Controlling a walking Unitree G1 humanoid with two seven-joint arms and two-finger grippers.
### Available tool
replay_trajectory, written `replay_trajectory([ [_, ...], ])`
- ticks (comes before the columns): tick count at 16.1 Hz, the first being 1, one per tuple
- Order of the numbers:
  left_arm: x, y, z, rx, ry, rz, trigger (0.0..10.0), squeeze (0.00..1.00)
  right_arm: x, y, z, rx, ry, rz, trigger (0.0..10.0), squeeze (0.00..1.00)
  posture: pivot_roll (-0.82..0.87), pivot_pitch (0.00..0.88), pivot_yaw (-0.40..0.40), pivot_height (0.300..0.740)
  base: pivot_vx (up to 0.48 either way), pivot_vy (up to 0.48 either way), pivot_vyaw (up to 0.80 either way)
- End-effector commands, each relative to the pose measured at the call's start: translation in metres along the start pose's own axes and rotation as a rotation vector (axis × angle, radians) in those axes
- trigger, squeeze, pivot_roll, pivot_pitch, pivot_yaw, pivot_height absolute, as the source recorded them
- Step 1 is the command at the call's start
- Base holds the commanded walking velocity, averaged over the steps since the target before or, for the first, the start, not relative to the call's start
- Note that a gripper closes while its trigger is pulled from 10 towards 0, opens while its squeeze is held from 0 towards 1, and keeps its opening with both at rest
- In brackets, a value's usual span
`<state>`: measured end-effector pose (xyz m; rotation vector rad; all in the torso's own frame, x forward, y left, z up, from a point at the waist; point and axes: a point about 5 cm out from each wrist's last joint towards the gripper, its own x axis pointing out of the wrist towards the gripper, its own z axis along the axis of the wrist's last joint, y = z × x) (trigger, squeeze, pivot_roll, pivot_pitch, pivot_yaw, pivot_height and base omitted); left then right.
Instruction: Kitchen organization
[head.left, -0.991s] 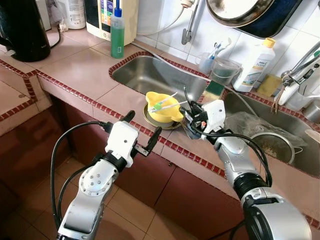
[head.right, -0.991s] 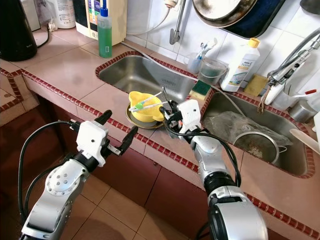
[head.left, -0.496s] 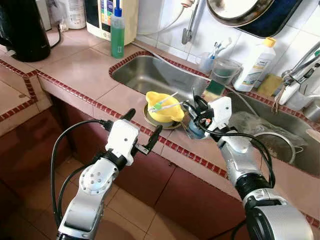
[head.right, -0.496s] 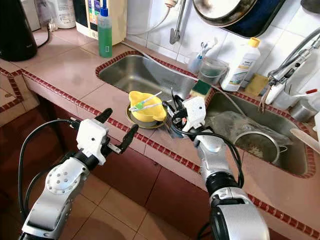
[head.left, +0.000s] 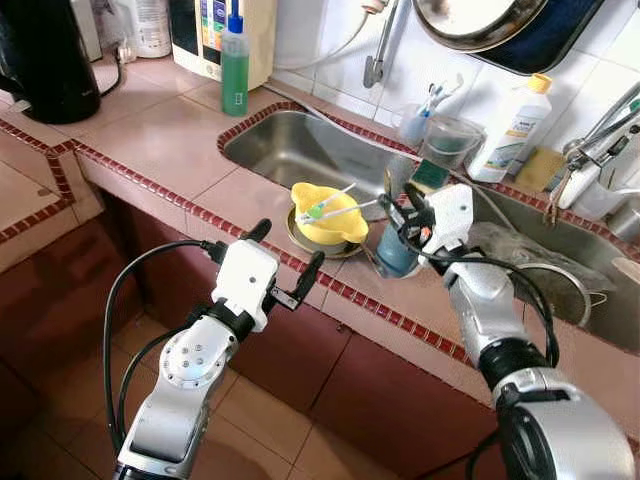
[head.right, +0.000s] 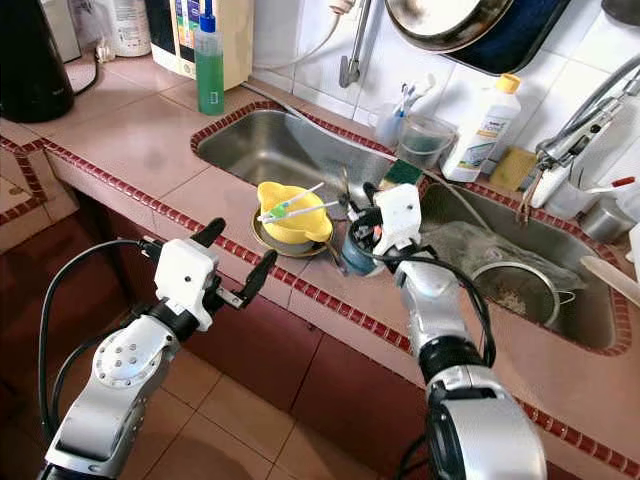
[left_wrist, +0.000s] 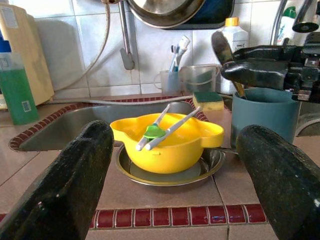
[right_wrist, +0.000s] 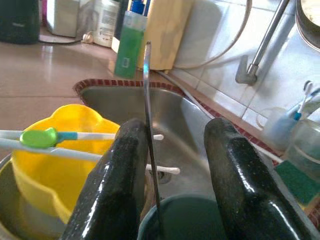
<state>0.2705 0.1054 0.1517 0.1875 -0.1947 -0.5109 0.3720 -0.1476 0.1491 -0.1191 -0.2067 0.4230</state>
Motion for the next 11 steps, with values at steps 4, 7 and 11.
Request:
replay_trajectory([
  [4, 0.003, -0.004, 0.004, 0.013, -0.016, -0.018, 10.0, 0.00, 0.000, -0.009, -0.002, -0.003, 0.049, -0.024, 9.8, 0.00, 0.11, 0.000, -0.147, 0.740, 0.000, 0.000, 0.00],
  [7, 0.002, -0.004, 0.004, 0.013, -0.016, -0.017, 10.0, 0.00, -0.001, -0.007, -0.008, 0.009, 0.083, -0.023, 8.5, 0.00, 0.11, 0.000, -0.147, 0.740, 0.000, 0.000, 0.00],
  [11, 0.000, -0.005, 0.003, 0.012, -0.012, -0.015, 10.0, 0.00, -0.005, -0.004, -0.018, 0.035, 0.134, -0.033, 0.4, 0.00, 0.11, 0.000, -0.148, 0.740, 0.000, 0.000, 0.00],
])
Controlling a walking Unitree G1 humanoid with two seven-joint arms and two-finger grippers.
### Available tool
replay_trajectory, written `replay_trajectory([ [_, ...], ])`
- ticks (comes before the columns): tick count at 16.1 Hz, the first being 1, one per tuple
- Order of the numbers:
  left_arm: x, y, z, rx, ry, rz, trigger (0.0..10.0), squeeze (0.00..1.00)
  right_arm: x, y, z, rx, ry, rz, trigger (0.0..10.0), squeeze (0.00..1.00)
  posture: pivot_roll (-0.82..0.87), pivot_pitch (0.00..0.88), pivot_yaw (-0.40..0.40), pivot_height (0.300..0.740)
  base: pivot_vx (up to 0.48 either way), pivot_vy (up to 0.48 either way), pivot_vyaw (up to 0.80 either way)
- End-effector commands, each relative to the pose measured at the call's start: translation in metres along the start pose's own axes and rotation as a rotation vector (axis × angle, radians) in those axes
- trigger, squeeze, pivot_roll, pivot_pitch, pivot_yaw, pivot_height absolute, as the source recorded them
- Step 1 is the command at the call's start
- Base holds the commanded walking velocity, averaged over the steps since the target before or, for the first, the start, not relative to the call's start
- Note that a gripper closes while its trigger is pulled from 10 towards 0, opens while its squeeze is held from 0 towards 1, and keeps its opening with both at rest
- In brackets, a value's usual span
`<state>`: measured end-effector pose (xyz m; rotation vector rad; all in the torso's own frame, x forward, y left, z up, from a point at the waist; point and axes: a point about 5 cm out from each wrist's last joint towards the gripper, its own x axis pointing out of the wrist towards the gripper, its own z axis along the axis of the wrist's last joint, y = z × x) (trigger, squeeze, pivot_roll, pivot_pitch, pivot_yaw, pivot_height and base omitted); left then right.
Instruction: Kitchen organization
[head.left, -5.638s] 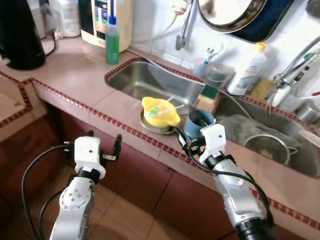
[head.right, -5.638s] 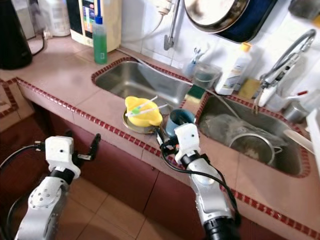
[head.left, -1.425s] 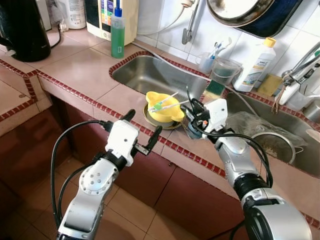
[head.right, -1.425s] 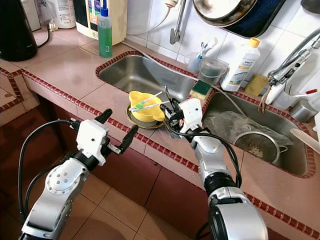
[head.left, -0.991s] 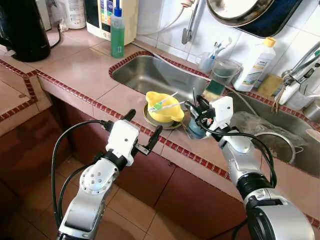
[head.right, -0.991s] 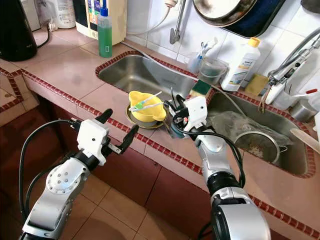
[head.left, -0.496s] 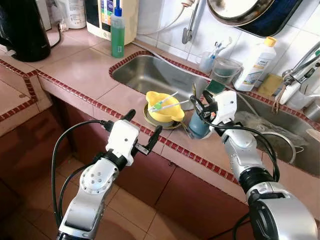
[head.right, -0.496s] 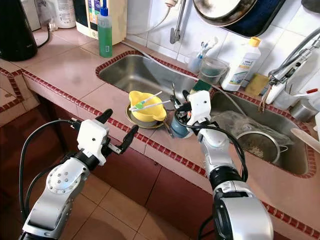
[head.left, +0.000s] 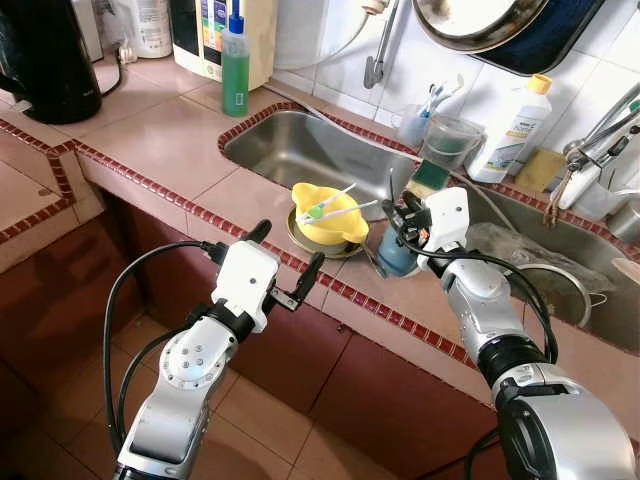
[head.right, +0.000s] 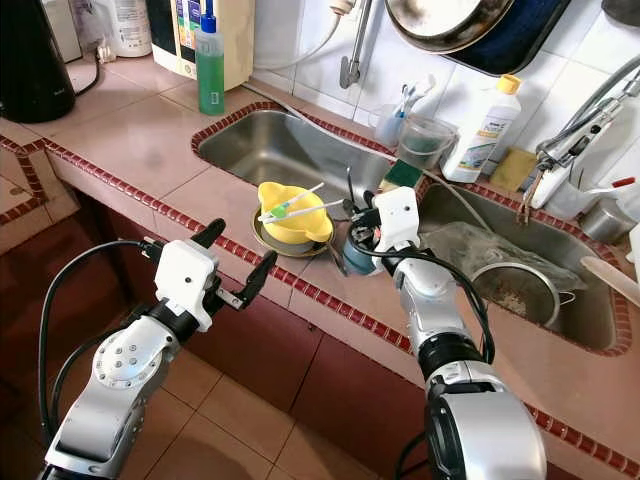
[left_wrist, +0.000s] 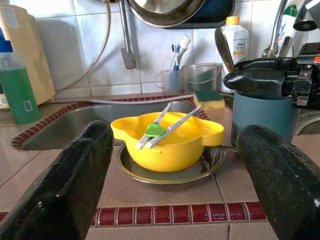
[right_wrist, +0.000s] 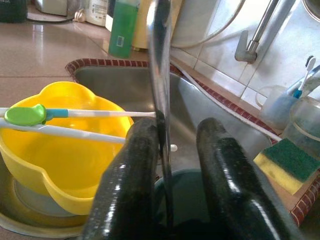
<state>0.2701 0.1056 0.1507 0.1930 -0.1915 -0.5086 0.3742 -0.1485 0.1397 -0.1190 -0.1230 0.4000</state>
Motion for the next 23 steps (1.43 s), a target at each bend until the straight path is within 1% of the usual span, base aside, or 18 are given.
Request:
replay_trajectory([
  [1, 0.001, -0.004, 0.004, 0.007, -0.016, -0.015, 10.0, 0.00, -0.004, -0.003, -0.009, 0.025, 0.053, -0.005, 0.0, 0.00, 0.11, 0.000, -0.148, 0.740, 0.000, 0.000, 0.00],
  [10, 0.000, -0.005, 0.004, 0.006, -0.015, -0.010, 10.0, 0.00, -0.005, -0.003, -0.009, 0.026, 0.046, -0.001, 0.0, 0.00, 0.11, 0.000, -0.154, 0.740, 0.000, 0.000, 0.00],
  [13, -0.001, -0.005, 0.004, 0.012, -0.016, -0.004, 10.0, 0.00, -0.004, -0.003, -0.005, 0.024, 0.017, -0.004, 0.0, 0.00, 0.11, 0.000, -0.155, 0.740, 0.000, 0.000, 0.00],
  [16, -0.001, -0.004, 0.004, 0.015, -0.016, 0.002, 10.0, 0.00, -0.003, -0.007, 0.004, 0.042, -0.039, -0.011, 0.0, 0.00, 0.11, 0.000, -0.155, 0.740, 0.000, 0.000, 0.00],
  [17, -0.001, -0.004, 0.004, 0.015, -0.016, 0.002, 10.0, 0.00, -0.003, -0.007, 0.004, 0.042, -0.039, -0.010, 0.0, 0.00, 0.11, 0.000, -0.155, 0.740, 0.000, 0.000, 0.00],
  [18, 0.000, -0.004, 0.004, 0.016, -0.018, 0.001, 10.0, 0.00, -0.003, -0.007, 0.008, 0.048, -0.059, 0.006, 10.0, 0.00, 0.11, 0.000, -0.154, 0.740, 0.000, 0.000, 0.00],
  [21, 0.001, -0.005, 0.004, 0.016, -0.020, -0.001, 10.0, 0.00, -0.002, -0.012, 0.017, 0.045, -0.098, 0.000, 10.0, 0.00, 0.10, 0.000, -0.152, 0.740, 0.000, 0.000, 0.00],
  [23, 0.003, -0.005, 0.004, 0.014, -0.024, -0.002, 10.0, 0.00, 0.000, -0.019, 0.031, 0.039, -0.144, -0.002, 10.0, 0.00, 0.10, 0.000, -0.150, 0.740, 0.000, 0.000, 0.00],
])
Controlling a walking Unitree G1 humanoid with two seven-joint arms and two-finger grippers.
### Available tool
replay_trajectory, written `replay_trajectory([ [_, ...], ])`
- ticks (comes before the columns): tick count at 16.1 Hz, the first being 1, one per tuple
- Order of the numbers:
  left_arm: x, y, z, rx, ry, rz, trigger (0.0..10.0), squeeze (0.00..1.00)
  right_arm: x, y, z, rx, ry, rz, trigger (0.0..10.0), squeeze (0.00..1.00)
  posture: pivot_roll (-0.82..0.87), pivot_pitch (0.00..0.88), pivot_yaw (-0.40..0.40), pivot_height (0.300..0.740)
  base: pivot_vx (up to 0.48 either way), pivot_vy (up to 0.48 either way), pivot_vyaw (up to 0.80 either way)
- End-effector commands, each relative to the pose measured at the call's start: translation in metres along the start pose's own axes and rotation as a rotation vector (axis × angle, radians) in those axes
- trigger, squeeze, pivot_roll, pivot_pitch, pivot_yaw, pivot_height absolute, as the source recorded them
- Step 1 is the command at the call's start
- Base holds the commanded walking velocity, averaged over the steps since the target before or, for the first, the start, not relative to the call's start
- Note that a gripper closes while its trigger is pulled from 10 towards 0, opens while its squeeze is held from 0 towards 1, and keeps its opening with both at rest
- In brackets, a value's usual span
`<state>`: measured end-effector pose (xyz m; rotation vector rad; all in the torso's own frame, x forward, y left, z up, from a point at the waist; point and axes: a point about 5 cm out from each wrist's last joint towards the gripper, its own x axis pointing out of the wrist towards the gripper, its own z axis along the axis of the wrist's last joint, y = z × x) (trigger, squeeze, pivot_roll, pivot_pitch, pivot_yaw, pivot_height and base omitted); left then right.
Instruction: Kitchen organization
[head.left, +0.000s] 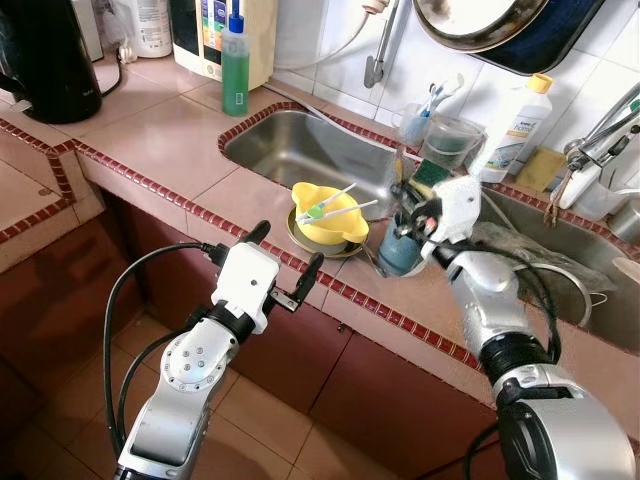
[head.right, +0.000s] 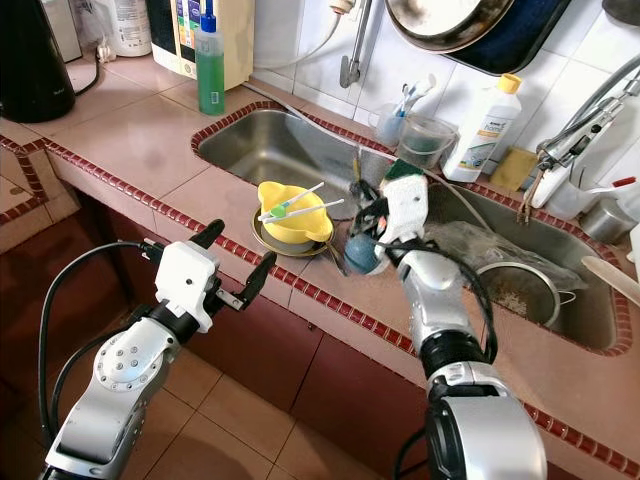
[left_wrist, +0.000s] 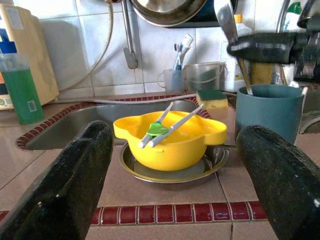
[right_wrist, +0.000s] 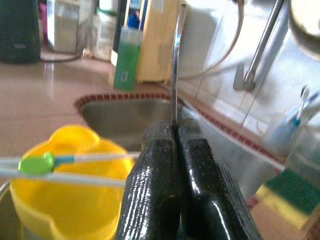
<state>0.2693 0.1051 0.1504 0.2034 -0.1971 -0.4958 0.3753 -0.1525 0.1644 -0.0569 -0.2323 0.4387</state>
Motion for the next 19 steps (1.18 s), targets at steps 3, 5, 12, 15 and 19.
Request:
replay_trajectory([
  [3, 0.005, -0.005, 0.004, -0.007, -0.025, -0.021, 10.0, 0.00, 0.005, -0.016, 0.024, -0.036, -0.041, 0.008, 10.0, 0.00, 0.09, 0.000, -0.149, 0.740, 0.000, 0.000, 0.00],
  [5, 0.006, -0.005, 0.004, -0.012, -0.026, -0.022, 10.0, 0.00, 0.008, -0.019, 0.033, -0.034, -0.046, 0.025, 10.0, 0.00, 0.09, 0.000, -0.152, 0.740, 0.000, 0.000, 0.00],
  [12, 0.007, 0.006, 0.005, -0.021, -0.038, 0.014, 10.0, 0.00, 0.016, -0.020, 0.061, -0.012, -0.134, 0.025, 10.0, 0.00, 0.10, 0.000, -0.158, 0.740, 0.000, 0.000, 0.00],
  [15, 0.008, 0.017, 0.006, -0.031, -0.045, 0.048, 10.0, 0.00, 0.018, -0.024, 0.076, -0.008, -0.217, -0.006, 10.0, 0.00, 0.11, 0.000, -0.161, 0.740, 0.000, 0.000, 0.00],
  [19, 0.010, 0.045, 0.009, -0.081, -0.049, 0.123, 10.0, 0.00, 0.012, -0.034, 0.098, 0.027, -0.382, -0.105, 10.0, 0.00, 0.11, 0.000, -0.162, 0.740, 0.000, 0.000, 0.00],
])
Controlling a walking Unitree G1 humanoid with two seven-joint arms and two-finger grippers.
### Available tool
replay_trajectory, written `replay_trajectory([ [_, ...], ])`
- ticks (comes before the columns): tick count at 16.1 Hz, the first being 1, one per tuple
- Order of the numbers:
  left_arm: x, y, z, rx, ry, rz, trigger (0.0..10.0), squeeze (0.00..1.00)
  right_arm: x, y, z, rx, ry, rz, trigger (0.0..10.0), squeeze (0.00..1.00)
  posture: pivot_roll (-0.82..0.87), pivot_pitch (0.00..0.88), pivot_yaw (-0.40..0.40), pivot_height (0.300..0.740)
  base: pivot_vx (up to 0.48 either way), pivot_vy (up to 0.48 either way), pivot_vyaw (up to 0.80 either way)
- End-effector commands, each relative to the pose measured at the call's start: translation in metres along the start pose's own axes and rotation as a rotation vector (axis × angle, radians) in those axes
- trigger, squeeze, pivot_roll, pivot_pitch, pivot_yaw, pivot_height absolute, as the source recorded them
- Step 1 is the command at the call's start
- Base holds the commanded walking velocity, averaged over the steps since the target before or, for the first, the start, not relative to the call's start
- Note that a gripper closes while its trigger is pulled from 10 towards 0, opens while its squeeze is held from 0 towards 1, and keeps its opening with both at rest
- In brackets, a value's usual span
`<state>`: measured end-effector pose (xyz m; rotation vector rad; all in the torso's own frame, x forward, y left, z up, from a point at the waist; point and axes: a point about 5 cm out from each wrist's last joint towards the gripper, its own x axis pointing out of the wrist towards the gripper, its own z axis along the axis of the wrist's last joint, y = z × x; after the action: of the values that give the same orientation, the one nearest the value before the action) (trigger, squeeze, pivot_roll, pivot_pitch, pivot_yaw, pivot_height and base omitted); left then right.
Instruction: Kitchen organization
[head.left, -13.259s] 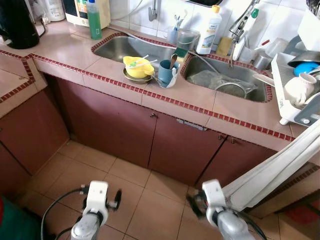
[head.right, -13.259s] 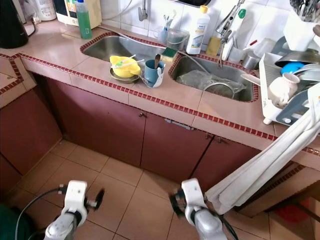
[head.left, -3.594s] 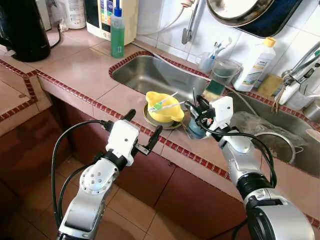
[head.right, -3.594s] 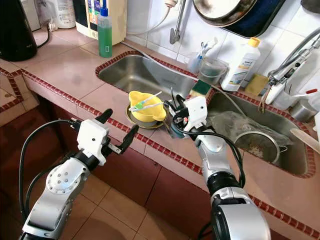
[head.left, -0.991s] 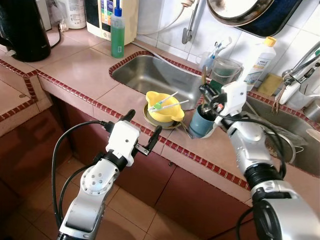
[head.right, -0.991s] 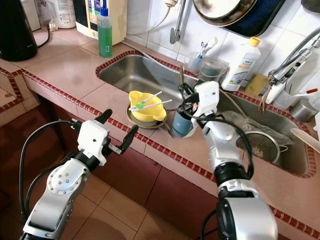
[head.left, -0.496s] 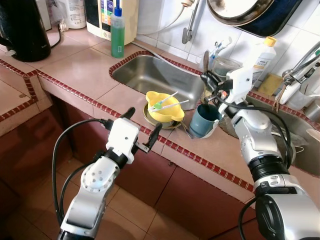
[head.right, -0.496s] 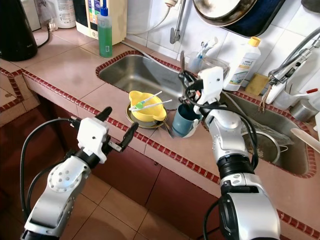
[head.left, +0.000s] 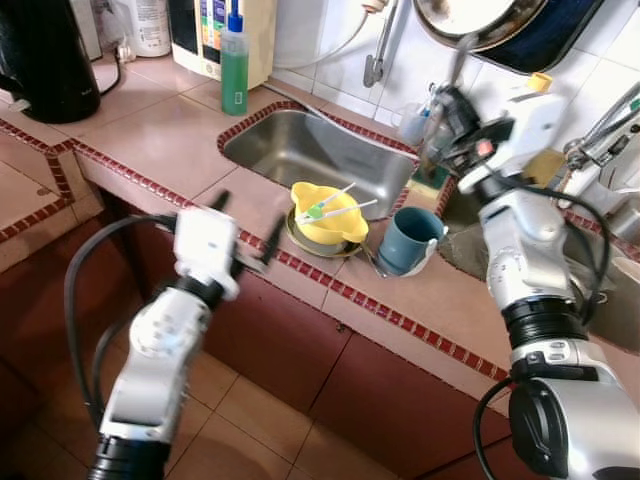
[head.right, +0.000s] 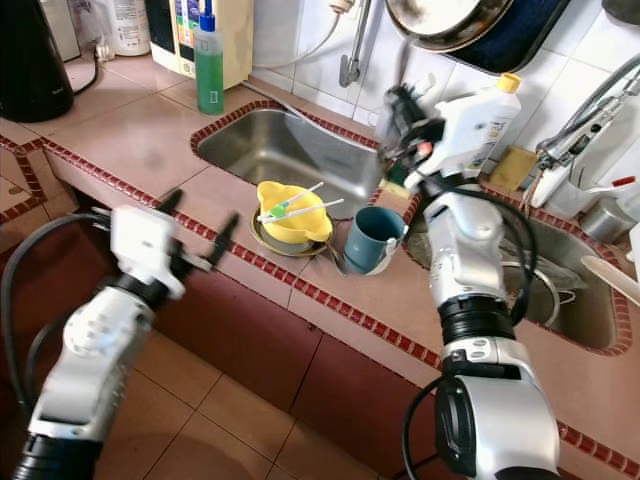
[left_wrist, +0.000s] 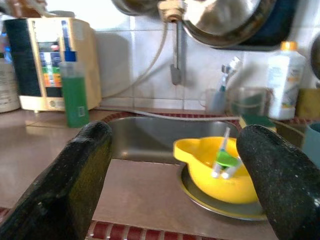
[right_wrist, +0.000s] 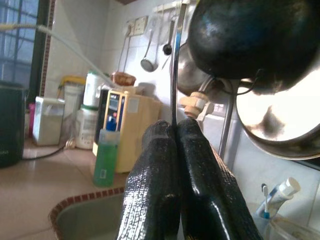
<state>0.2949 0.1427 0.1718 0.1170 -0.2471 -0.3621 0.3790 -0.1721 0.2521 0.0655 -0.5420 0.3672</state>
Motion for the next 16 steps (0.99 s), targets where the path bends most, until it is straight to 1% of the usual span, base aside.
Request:
replay_trajectory([
  [1, 0.002, -0.004, -0.002, -0.019, 0.021, -0.031, 10.0, 0.00, 0.003, -0.006, 0.015, -0.017, -0.067, -0.023, 10.0, 0.00, 0.11, 0.000, -0.160, 0.740, 0.000, 0.000, 0.00],
  [3, -0.001, -0.007, -0.007, -0.010, 0.054, -0.089, 10.0, 0.00, 0.002, -0.006, 0.015, -0.025, -0.074, -0.027, 10.0, 0.00, 0.10, 0.000, -0.156, 0.740, 0.000, 0.000, 0.00],
  [4, -0.002, -0.008, -0.008, -0.011, 0.059, -0.099, 10.0, 0.00, 0.002, -0.006, 0.015, -0.025, -0.074, -0.027, 10.0, 0.00, 0.10, 0.000, -0.156, 0.740, 0.000, 0.000, 0.00],
  [5, -0.003, -0.010, -0.010, -0.030, 0.078, -0.121, 10.0, 0.00, 0.001, -0.007, 0.016, -0.024, -0.074, -0.029, 10.0, 0.00, 0.10, 0.000, -0.156, 0.740, 0.000, 0.000, 0.00],
  [10, -0.003, -0.017, -0.009, -0.062, 0.074, -0.143, 10.0, 0.00, -0.001, -0.008, 0.015, -0.032, -0.063, -0.028, 10.0, 0.00, 0.10, 0.000, -0.155, 0.740, 0.000, 0.000, 0.00],
  [16, -0.004, -0.018, -0.008, -0.078, 0.069, -0.139, 10.0, 0.00, -0.001, -0.007, 0.013, -0.030, -0.053, -0.017, 10.0, 0.00, 0.10, 0.000, -0.162, 0.740, 0.270, 0.000, 0.00],
])
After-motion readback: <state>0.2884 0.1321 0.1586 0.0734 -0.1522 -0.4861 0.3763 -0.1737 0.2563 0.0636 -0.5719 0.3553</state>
